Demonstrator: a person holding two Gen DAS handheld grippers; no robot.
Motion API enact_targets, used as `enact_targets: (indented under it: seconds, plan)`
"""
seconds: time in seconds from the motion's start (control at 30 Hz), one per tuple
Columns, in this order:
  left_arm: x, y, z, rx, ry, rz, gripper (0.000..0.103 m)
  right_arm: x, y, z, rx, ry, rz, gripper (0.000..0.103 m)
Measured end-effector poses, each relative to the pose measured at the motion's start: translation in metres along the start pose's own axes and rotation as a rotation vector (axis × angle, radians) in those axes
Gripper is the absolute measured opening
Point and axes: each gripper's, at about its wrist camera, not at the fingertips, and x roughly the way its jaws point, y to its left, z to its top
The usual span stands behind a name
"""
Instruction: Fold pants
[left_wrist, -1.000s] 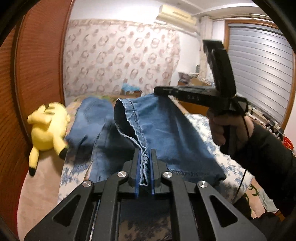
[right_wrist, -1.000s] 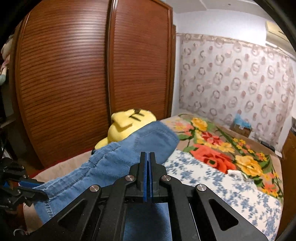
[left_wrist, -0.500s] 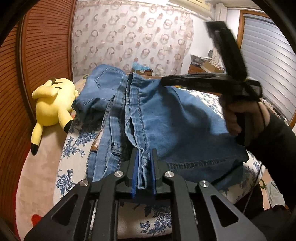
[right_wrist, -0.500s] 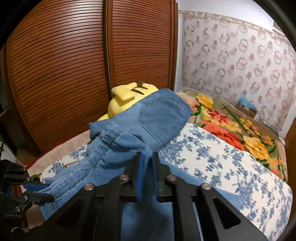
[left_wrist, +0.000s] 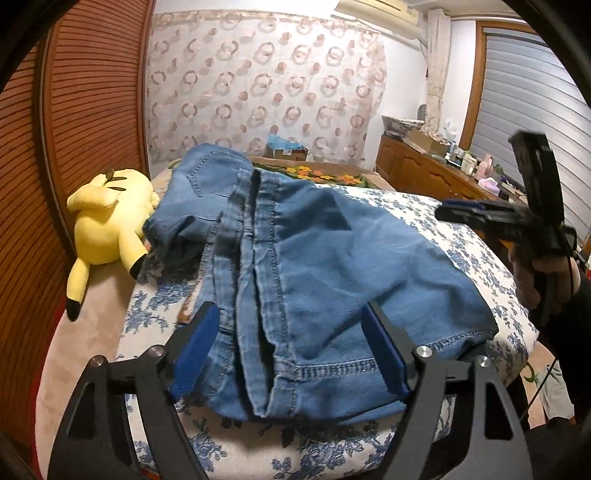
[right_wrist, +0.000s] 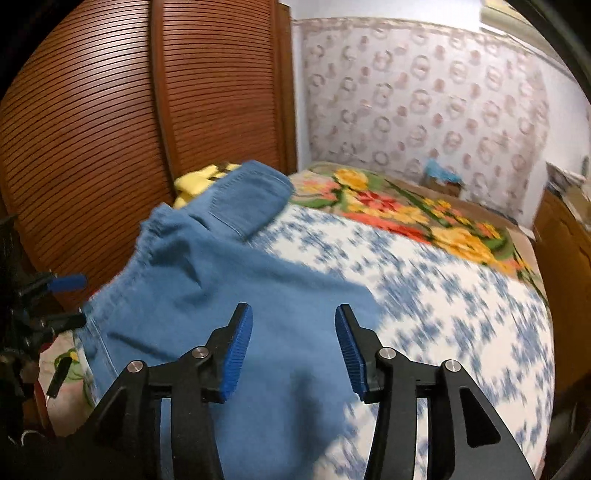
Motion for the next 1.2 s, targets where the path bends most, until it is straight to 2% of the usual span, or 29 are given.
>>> enact_targets:
  seconds: [0.1,0.37,0.6,1.2]
  plan:
    - [0.005,-0.006,0.002,0.007,0.010,-0.004,0.080,-0.010,-0.005,-0.016,0.025,0.030,-0.032,0.051]
    - [0.017,-0.021,-0.001,0.038,0.039,0.004,0.080,-0.011,-0.004,-0.041,0.095,0.098,-0.019,0.051]
    - [0.020,-0.023,-0.003,0.043,0.048,0.004,0.080,0.005,0.000,-0.047,0.137,0.139,0.006,0.051]
    - [0.030,-0.023,-0.009,0.040,0.071,0.005,0.080,0.033,-0.005,-0.054,0.194,0.161,0.026,0.051]
